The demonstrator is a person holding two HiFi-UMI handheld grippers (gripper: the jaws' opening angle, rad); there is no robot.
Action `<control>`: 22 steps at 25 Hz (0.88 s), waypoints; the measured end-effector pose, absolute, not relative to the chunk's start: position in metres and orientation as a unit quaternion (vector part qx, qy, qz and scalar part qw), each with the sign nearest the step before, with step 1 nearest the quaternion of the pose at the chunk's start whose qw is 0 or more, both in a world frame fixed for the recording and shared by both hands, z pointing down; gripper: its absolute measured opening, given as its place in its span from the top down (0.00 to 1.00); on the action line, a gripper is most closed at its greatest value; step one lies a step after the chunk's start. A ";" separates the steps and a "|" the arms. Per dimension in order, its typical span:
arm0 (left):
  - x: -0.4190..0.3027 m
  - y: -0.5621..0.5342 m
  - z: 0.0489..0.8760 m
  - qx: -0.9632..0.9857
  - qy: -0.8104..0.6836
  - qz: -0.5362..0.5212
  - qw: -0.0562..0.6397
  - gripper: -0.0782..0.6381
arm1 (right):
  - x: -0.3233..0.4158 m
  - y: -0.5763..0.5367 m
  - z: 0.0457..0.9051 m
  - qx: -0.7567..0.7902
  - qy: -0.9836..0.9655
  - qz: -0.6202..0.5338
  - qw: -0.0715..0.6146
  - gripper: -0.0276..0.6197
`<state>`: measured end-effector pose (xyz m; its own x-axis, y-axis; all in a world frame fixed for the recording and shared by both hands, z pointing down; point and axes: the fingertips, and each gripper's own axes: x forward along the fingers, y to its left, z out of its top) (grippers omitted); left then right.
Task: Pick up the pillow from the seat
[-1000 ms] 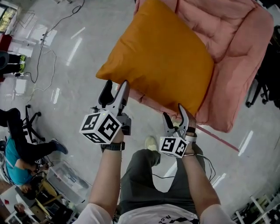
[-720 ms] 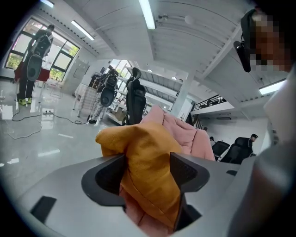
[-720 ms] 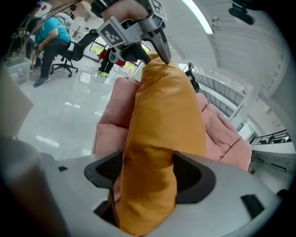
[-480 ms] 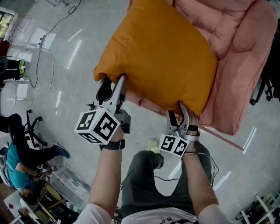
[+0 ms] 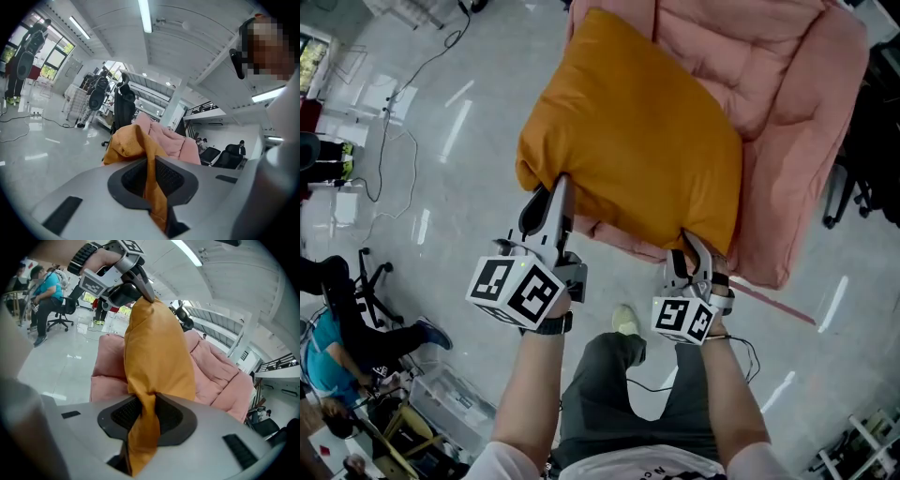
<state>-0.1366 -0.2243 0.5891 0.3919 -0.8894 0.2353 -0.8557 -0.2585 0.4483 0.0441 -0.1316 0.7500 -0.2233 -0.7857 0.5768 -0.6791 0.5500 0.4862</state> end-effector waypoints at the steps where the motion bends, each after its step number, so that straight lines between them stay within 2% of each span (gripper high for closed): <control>1: -0.133 -0.225 0.577 0.796 -0.546 -0.033 0.259 0.83 | 0.047 -0.132 0.739 0.472 -0.779 -0.062 0.407 0.79; 13: -0.095 -0.238 0.414 0.831 -0.512 -0.043 0.212 0.85 | 0.072 -0.130 0.581 0.494 -0.792 -0.045 0.356 0.88; 22: -0.115 -0.219 0.306 0.824 -0.524 -0.037 0.211 0.85 | 0.047 -0.100 0.473 0.457 -0.819 -0.054 0.343 0.88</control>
<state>-0.1145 -0.2193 0.3064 0.4485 -0.8795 0.1593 -0.8479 -0.3623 0.3871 0.0468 -0.1002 0.4733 -0.3468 -0.7853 0.5129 -0.7114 0.5766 0.4018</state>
